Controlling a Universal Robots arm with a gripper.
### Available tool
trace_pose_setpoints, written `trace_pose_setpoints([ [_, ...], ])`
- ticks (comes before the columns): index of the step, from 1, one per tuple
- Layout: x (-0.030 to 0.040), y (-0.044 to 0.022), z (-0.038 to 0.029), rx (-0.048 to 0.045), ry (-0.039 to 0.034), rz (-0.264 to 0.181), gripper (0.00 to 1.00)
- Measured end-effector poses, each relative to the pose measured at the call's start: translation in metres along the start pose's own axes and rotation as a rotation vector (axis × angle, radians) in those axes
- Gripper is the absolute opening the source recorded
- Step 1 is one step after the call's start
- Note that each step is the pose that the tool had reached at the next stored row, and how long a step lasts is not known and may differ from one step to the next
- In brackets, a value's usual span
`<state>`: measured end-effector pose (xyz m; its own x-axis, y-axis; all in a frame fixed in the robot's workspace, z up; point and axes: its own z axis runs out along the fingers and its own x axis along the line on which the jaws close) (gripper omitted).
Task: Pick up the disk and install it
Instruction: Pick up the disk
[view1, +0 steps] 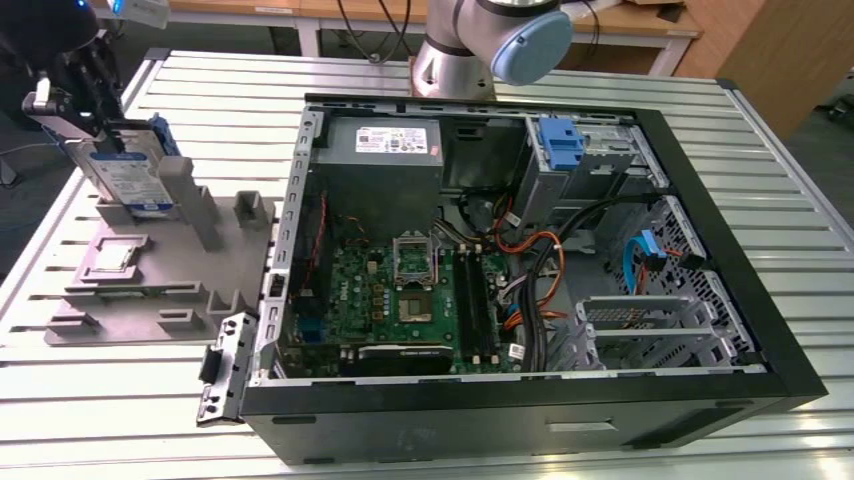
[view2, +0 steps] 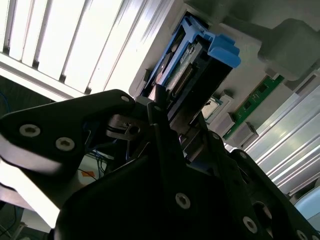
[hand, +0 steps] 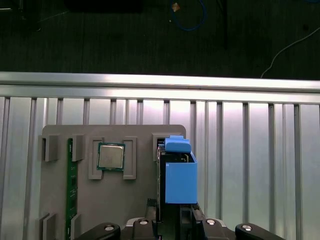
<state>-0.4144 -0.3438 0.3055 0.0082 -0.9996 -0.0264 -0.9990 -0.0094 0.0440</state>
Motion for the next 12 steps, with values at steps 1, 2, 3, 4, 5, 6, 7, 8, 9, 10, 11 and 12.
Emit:
trace_pose_setpoints([
  [1,0.0000,-0.0001,-0.0016,0.0000,0.0000,0.000,0.35],
  [2,-0.0001,-0.0002,-0.0032,0.0000,0.0000,0.000,0.35],
  [3,-0.0001,-0.0003,-0.0051,0.0001,0.0000,0.000,0.35],
  [4,-0.0002,-0.0004,-0.0071,0.0001,0.0000,0.000,0.35],
  [5,-0.0002,-0.0004,-0.0091,0.0000,0.0000,0.000,0.35],
  [6,-0.0003,-0.0005,-0.0108,0.0000,0.0000,0.000,0.35],
  [7,-0.0003,-0.0005,-0.0126,0.0000,0.0000,0.000,0.35],
  [8,-0.0004,-0.0005,-0.0135,-0.0001,0.0000,0.000,0.35],
  [9,-0.0003,-0.0006,-0.0135,0.0002,-0.0001,0.000,0.35],
  [10,-0.0004,-0.0006,-0.0134,0.0004,-0.0002,0.000,0.35],
  [11,-0.0004,-0.0006,-0.0138,0.0001,0.0000,0.000,0.35],
  [12,-0.0004,-0.0005,-0.0141,0.0001,-0.0001,0.000,0.35],
])
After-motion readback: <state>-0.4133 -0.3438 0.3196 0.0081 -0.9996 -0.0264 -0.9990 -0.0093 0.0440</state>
